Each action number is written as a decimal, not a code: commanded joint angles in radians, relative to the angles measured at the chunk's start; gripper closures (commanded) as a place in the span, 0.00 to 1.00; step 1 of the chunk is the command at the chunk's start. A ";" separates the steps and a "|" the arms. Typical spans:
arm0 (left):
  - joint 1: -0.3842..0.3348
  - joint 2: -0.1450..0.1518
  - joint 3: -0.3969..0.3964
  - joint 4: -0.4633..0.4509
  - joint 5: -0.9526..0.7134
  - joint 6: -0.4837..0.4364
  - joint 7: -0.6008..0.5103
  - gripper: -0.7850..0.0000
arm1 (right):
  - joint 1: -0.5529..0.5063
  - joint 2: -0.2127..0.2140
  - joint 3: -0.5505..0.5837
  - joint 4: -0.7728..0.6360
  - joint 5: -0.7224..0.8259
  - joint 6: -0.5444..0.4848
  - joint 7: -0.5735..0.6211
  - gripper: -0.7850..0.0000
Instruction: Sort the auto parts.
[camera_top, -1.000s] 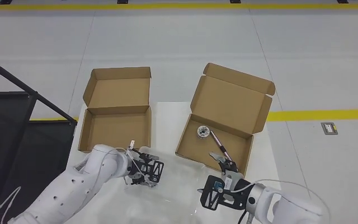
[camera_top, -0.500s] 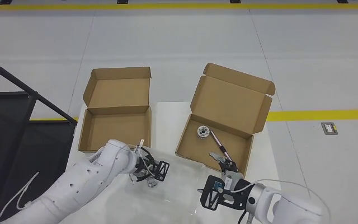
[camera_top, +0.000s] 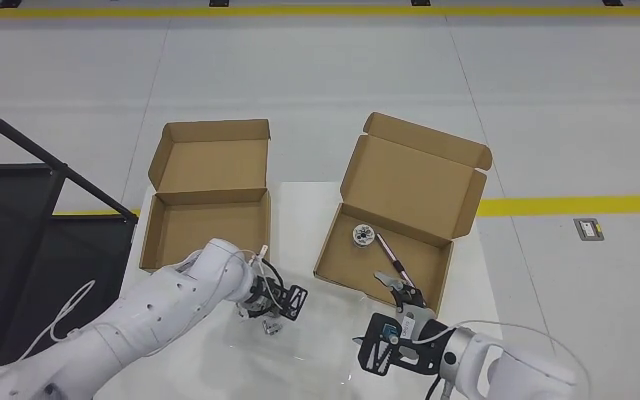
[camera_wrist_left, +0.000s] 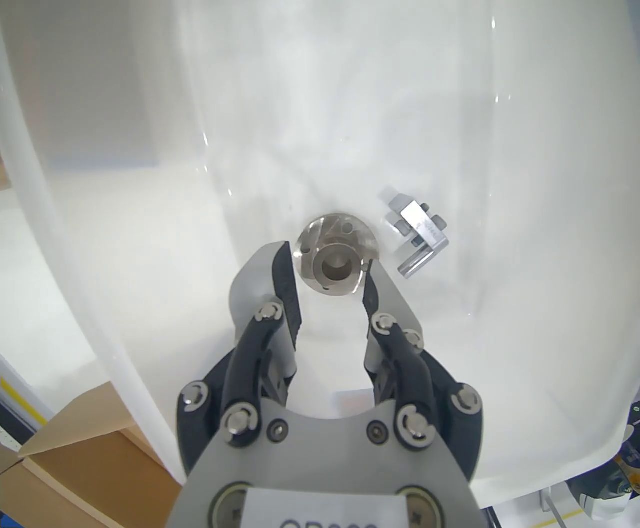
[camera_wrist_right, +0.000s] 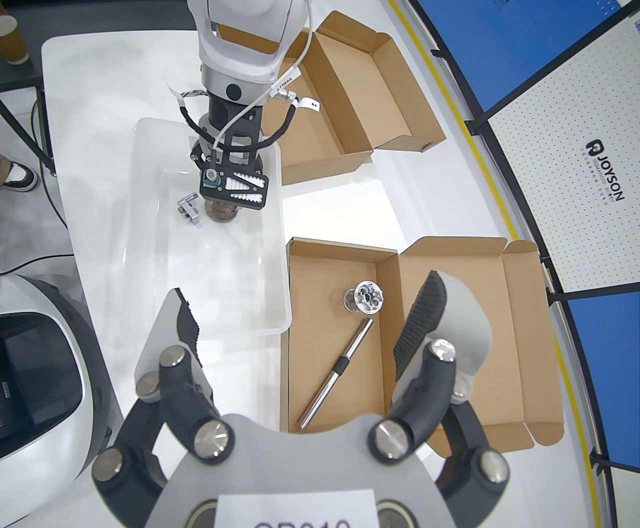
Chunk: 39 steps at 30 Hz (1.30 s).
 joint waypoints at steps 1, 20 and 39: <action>0.002 -0.006 -0.001 0.009 0.003 0.000 0.001 0.51 | 0.000 0.000 0.000 0.000 0.000 0.000 0.000 0.00; 0.024 -0.056 -0.001 0.090 0.032 0.000 0.007 0.64 | 0.000 0.000 0.000 0.000 0.000 0.000 0.000 0.00; -0.049 0.134 -0.146 -0.095 -0.175 0.019 0.093 1.00 | 0.000 0.000 0.000 0.000 0.000 0.000 0.000 0.00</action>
